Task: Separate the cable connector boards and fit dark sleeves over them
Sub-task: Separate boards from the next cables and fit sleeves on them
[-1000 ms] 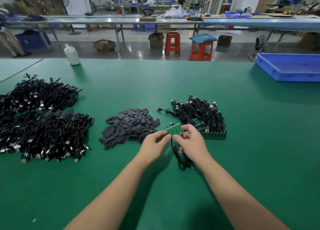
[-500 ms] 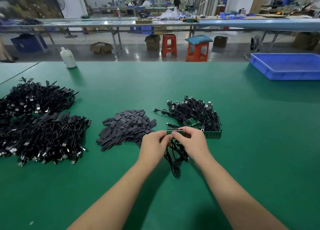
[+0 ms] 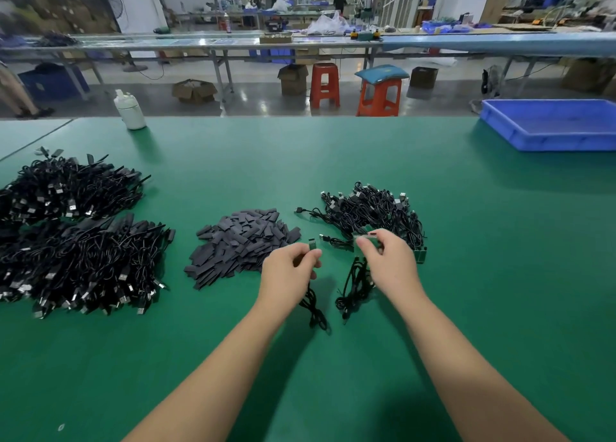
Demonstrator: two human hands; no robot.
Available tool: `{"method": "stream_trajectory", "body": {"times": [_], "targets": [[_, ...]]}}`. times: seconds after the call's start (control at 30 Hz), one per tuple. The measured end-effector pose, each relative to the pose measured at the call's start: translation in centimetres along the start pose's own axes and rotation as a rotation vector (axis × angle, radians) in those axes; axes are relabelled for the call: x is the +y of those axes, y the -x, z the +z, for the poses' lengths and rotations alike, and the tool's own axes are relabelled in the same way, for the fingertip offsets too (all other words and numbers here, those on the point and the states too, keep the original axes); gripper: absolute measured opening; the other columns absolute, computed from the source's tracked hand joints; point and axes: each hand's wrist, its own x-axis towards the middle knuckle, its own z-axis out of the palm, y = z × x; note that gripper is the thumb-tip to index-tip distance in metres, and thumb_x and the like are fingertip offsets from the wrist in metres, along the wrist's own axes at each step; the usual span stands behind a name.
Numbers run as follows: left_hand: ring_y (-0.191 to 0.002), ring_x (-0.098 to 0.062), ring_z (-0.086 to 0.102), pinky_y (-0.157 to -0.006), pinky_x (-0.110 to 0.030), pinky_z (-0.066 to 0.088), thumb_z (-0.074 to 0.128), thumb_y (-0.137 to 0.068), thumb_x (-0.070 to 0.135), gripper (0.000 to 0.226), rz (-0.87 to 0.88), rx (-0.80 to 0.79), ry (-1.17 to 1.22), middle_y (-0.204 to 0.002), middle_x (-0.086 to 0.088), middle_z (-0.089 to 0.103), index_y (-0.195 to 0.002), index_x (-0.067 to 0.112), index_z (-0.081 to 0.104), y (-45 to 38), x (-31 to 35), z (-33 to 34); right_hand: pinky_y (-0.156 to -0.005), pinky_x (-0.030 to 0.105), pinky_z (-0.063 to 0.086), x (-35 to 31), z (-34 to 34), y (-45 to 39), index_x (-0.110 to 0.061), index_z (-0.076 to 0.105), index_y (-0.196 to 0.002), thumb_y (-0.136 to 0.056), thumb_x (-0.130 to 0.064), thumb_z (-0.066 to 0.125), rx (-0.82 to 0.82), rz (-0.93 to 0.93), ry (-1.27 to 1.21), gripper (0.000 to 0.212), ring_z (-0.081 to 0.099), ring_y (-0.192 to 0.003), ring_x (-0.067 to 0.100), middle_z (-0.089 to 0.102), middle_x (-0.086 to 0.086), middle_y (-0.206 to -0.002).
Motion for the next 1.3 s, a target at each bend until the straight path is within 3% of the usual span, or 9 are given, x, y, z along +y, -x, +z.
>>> {"method": "stream_trajectory", "body": {"times": [0.1, 0.23, 0.37, 0.5, 0.63, 0.7, 0.87, 1.1, 1.3], "targets": [[-0.052, -0.011, 0.056, -0.065, -0.036, 0.054, 0.064, -0.092, 0.034, 0.027, -0.028, -0.100, -0.011, -0.061, 0.002, 0.069, -0.072, 0.017, 0.069, -0.2, -0.3, -1.3, -0.053, 0.029, 0.032, 1.4, -1.2, -2.4, -0.008, 0.060, -0.088, -0.104, -0.027, 0.042, -0.058, 0.067, 0.041, 0.031, 0.041, -0.057, 0.016, 0.051, 0.002, -0.074], [-0.056, -0.015, 0.051, -0.064, -0.035, 0.051, 0.068, -0.090, 0.031, 0.028, -0.008, -0.224, 0.001, -0.059, 0.001, 0.064, -0.070, 0.012, 0.062, 0.3, -0.2, -1.8, -0.066, 0.026, 0.039, 2.4, -1.6, -4.3, -0.017, 0.060, -0.130, -0.105, -0.024, 0.041, -0.059, 0.097, 0.150, 0.032, 0.048, -0.061, 0.012, 0.053, 0.012, -0.121], [-0.058, -0.012, 0.049, -0.060, -0.023, 0.040, 0.070, -0.089, 0.028, 0.027, 0.020, -0.274, 0.021, -0.064, 0.001, 0.054, -0.074, 0.009, 0.059, 0.6, -0.1, -1.4, -0.080, 0.029, 0.045, 2.5, -0.9, -4.6, -0.017, 0.049, -0.139, -0.099, -0.014, 0.053, 0.044, 0.129, 0.044, 0.041, 0.059, -0.082, 0.014, 0.053, 0.008, -0.118], [-0.058, -0.015, 0.054, -0.057, -0.025, 0.040, 0.067, -0.092, 0.023, 0.020, -0.029, -0.285, 0.162, -0.064, -0.005, 0.064, -0.078, 0.010, 0.066, 0.4, 0.1, -1.5, -0.080, 0.021, 0.045, 1.2, 0.9, -1.9, -0.019, 0.064, -0.119, -0.101, -0.017, 0.049, 0.183, -0.116, 0.052, 0.023, 0.058, -0.087, 0.007, 0.060, -0.003, -0.110], [-0.053, -0.016, 0.058, -0.048, -0.025, 0.040, 0.065, -0.092, 0.012, 0.016, -0.105, -0.232, 0.329, -0.070, -0.009, 0.067, -0.088, -0.004, 0.064, -0.1, -0.5, -1.5, -0.072, 0.025, 0.056, -0.2, 3.6, 1.7, -0.022, 0.066, -0.098, -0.105, -0.036, 0.040, -0.416, 0.050, -0.398, 0.031, 0.071, -0.078, 0.018, 0.071, -0.003, -0.081], [-0.050, -0.013, 0.053, -0.047, -0.024, 0.037, 0.066, -0.091, 0.011, 0.014, -0.136, -0.198, 0.319, -0.069, -0.006, 0.067, -0.086, -0.002, 0.064, -0.3, -1.2, -1.5, -0.062, 0.032, 0.055, -0.1, 4.7, 2.8, -0.018, 0.064, -0.085, -0.104, -0.040, 0.043, -0.536, 0.137, -0.563, 0.036, 0.065, -0.060, 0.022, 0.065, 0.002, -0.066], [-0.047, -0.007, 0.032, -0.048, -0.024, 0.027, 0.070, -0.087, 0.024, 0.022, -0.171, -0.228, 0.111, -0.051, 0.011, 0.046, -0.070, 0.012, 0.069, -0.8, -4.4, -2.0, -0.043, 0.025, 0.035, 1.5, 7.3, 3.7, -0.018, 0.072, -0.088, -0.098, -0.027, 0.059, -0.494, 0.160, -0.503, 0.018, 0.036, -0.041, 0.013, 0.041, -0.004, -0.051], [-0.079, -0.010, 0.060, -0.071, -0.025, 0.046, 0.060, -0.094, 0.035, 0.011, -0.121, 0.002, -0.472, -0.088, 0.011, 0.066, -0.091, 0.029, 0.069, -2.8, -9.7, -5.1, -0.061, 0.037, 0.060, 4.1, 8.8, 4.0, -0.007, 0.072, -0.106, -0.093, -0.014, 0.066, -0.603, 0.328, -0.568, 0.016, 0.059, -0.057, 0.015, 0.071, 0.009, -0.087], [-0.096, -0.028, 0.060, -0.081, -0.039, 0.051, 0.063, -0.093, 0.031, 0.025, -0.255, 0.201, -0.717, -0.110, -0.008, 0.061, -0.113, 0.016, 0.066, -4.4, -15.3, -11.1, -0.064, 0.029, 0.058, 5.4, 9.1, 4.3, -0.002, 0.059, -0.128, -0.097, -0.008, 0.060, -0.583, 0.297, -0.486, 0.032, 0.062, -0.060, 0.014, 0.071, 0.003, -0.077]]}}
